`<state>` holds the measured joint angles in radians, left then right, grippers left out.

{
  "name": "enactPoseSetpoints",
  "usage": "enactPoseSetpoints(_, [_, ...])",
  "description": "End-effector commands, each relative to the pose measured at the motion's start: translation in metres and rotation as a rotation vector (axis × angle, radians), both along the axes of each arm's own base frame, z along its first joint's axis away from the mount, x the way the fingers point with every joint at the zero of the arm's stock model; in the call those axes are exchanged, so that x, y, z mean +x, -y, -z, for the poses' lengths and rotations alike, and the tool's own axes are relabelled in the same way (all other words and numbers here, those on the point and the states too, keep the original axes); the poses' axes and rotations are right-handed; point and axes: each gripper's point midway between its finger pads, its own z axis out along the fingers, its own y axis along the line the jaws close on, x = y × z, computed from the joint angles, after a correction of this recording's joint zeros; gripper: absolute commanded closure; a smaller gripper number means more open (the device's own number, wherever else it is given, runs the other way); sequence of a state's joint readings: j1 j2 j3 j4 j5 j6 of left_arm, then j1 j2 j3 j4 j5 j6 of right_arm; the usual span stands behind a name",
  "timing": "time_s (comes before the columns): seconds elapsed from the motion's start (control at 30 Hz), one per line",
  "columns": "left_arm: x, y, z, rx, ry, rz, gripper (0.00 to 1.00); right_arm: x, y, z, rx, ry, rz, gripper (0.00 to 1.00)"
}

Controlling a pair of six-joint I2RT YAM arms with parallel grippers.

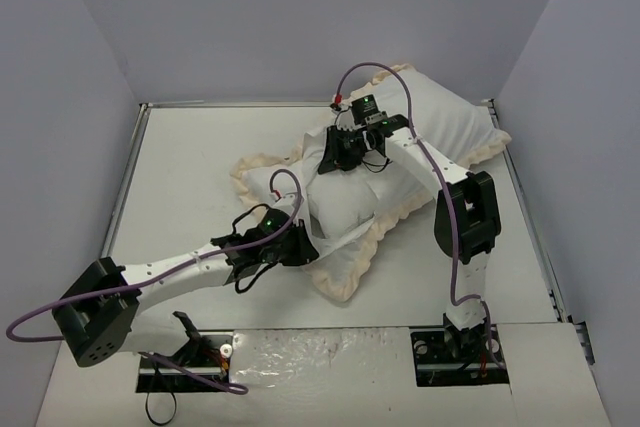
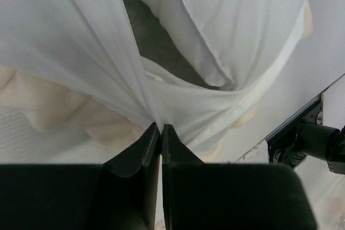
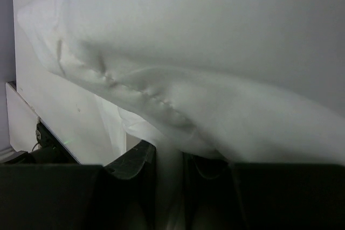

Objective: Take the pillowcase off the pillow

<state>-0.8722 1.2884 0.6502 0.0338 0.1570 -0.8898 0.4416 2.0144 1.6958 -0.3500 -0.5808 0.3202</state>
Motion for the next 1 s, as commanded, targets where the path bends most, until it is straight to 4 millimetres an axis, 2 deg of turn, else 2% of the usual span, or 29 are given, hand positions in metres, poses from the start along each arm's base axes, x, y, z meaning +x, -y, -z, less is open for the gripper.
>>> enactPoseSetpoints(0.0, [-0.141, -0.034, 0.048, 0.157, -0.448, 0.352, 0.98, 0.136, 0.047, -0.074, 0.047, 0.463, 0.282, 1.0])
enactPoseSetpoints(0.2, [-0.157, -0.047, 0.049, 0.191, -0.485, 0.37, 0.98, 0.14, 0.061, -0.071, 0.052, 0.448, 0.304, 1.0])
enactPoseSetpoints(0.27, [-0.156, -0.048, 0.045, 0.186, -0.469, 0.362, 0.98, 0.139, 0.06, -0.073, 0.06, 0.447, 0.294, 1.0])
enactPoseSetpoints(0.37, [-0.141, -0.047, 0.04, 0.186, -0.414, 0.294, 0.98, 0.128, 0.055, -0.075, 0.088, 0.439, 0.241, 1.0])
enactPoseSetpoints(0.43, [-0.12, -0.051, 0.04, 0.193, -0.374, 0.189, 0.98, 0.114, 0.049, -0.072, 0.122, 0.418, 0.166, 1.0])
enactPoseSetpoints(0.5, [-0.101, -0.058, 0.037, 0.194, -0.346, 0.085, 0.98, 0.09, 0.036, -0.084, 0.191, 0.431, 0.013, 1.0])
enactPoseSetpoints(0.53, [-0.08, -0.065, 0.033, 0.179, -0.323, -0.021, 0.98, 0.071, 0.032, -0.089, 0.228, 0.424, -0.055, 1.0])
enactPoseSetpoints(0.57, [-0.07, -0.07, 0.032, 0.171, -0.313, -0.078, 0.98, 0.06, 0.03, -0.091, 0.242, 0.425, -0.096, 1.0])
enactPoseSetpoints(0.6, [-0.052, -0.079, 0.029, 0.149, -0.286, -0.172, 0.98, 0.049, 0.031, -0.105, 0.245, 0.471, -0.136, 1.0])
enactPoseSetpoints(0.63, [-0.048, -0.08, 0.027, 0.144, -0.271, -0.192, 0.98, 0.043, 0.031, -0.095, 0.246, 0.454, -0.165, 1.0])
enactPoseSetpoints(0.67, [-0.033, -0.089, 0.025, 0.128, -0.258, -0.26, 0.98, 0.023, 0.032, -0.101, 0.267, 0.46, -0.21, 1.0])
enactPoseSetpoints(0.7, [-0.026, -0.095, 0.025, 0.125, -0.252, -0.296, 0.98, 0.017, 0.034, -0.106, 0.253, 0.51, -0.254, 1.0])
enactPoseSetpoints(0.73, [-0.018, -0.101, 0.025, 0.126, -0.246, -0.335, 0.98, 0.004, 0.036, -0.102, 0.242, 0.482, -0.276, 1.0])
enactPoseSetpoints(0.77, [-0.004, -0.112, 0.025, 0.12, -0.239, -0.397, 0.98, -0.009, 0.039, -0.108, 0.241, 0.494, -0.295, 1.0])
enactPoseSetpoints(0.83, [0.012, -0.118, 0.025, 0.109, -0.223, -0.447, 0.98, -0.027, 0.045, -0.114, 0.215, 0.532, -0.346, 1.0])
enactPoseSetpoints(0.87, [0.022, -0.124, 0.024, 0.1, -0.215, -0.481, 0.98, -0.037, 0.048, -0.1, 0.198, 0.509, -0.356, 1.0])
enactPoseSetpoints(0.97, [0.05, -0.12, 0.022, 0.073, -0.184, -0.512, 0.98, -0.066, 0.05, -0.089, 0.132, 0.532, -0.417, 1.0])
